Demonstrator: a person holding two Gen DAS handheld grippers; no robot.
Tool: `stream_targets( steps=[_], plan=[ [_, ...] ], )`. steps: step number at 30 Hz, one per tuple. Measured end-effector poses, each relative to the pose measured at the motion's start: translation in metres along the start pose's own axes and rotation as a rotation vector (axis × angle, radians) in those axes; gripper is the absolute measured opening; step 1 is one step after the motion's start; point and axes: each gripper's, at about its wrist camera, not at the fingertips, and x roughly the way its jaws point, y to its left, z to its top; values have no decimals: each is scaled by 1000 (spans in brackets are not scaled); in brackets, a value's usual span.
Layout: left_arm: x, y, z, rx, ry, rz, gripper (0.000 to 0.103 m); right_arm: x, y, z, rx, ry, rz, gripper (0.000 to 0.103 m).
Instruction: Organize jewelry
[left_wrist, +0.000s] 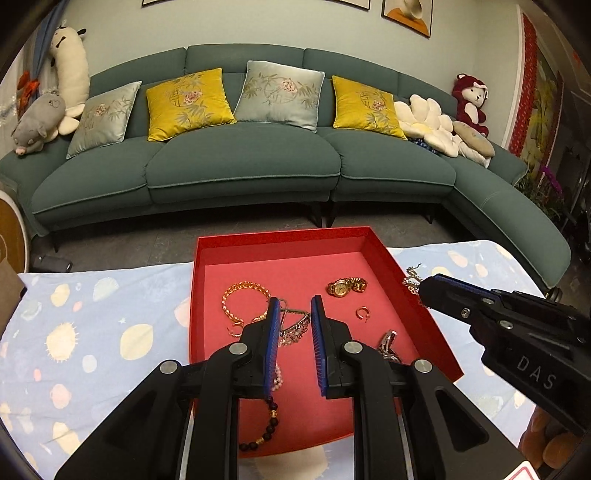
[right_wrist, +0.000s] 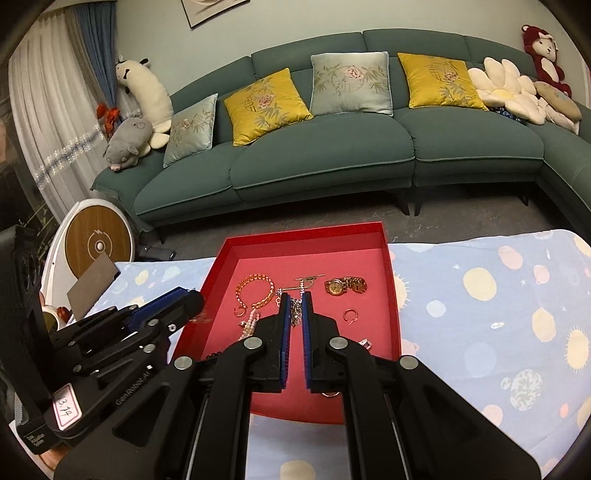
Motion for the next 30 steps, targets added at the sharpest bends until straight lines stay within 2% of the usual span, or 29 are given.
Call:
stream_targets(
  steps=[7,22,24,28,30],
  plan=[
    [33,2,-11,3,40,9,15,47,-1,-17,-34,106,-22,5],
    [54,3,-20,30,64,50,16,78,-5,-24,-44,153,-22,5],
    [51,1,-19,35,58,59,20,78,-4,-24,-47,154,-18,6],
    [39,3,-13,4,41,92,42,68,-4,-20,-37,128,-34,9],
    [27,5,-7,-18,22,96,46,56,-3,-16,-35,105,-46,13]
  ],
)
